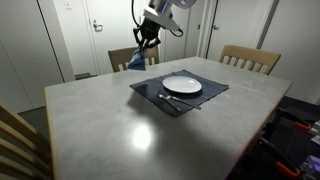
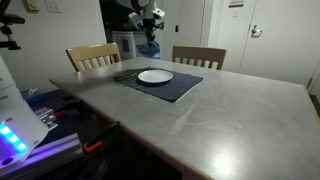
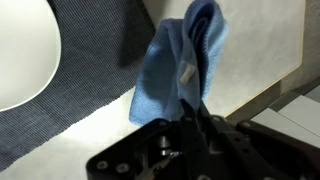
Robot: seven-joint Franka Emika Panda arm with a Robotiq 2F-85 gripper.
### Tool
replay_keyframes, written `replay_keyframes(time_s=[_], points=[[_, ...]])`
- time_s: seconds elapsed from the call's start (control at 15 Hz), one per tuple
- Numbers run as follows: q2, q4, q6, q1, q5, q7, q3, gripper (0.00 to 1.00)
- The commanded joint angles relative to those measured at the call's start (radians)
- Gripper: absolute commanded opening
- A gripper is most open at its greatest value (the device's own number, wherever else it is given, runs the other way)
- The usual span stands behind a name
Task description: Wipe the white plate with the blue towel
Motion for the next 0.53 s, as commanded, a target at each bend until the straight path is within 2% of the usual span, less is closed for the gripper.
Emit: replay_keyframes(time_s=[0.0,0.47], points=[[-0.117,-0.112,-0.036,-0.053,0.064,-0.098,0.038,0.02],[-0.232,-0.240,-0.062,-0.075,0.106,-0.190,0.030,0.02]])
